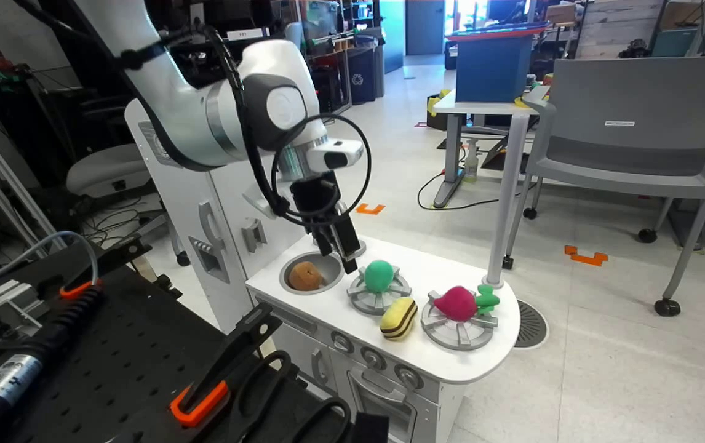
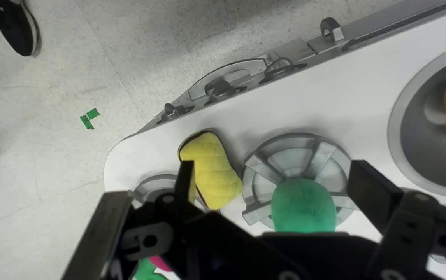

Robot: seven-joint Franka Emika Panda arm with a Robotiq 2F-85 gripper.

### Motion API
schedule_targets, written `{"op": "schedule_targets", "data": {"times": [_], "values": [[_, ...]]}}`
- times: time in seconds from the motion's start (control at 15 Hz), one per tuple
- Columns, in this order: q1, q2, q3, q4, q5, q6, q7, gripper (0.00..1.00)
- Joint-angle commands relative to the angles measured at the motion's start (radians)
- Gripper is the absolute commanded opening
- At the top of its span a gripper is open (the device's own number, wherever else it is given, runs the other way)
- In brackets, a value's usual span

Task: Remove the green plush toy from the left plate on the stove and put it on the counter

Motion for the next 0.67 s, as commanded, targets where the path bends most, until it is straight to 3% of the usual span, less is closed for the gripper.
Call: {"op": "schedule_targets", "data": {"times": [0.0,0.6], "values": [[0.043,0.181,-0.038,0.159,0.077,0.029,0.026,1.0],[0.105,0.415,-0.093,0.436,0.179,0.102,0.091,1.0]]}}
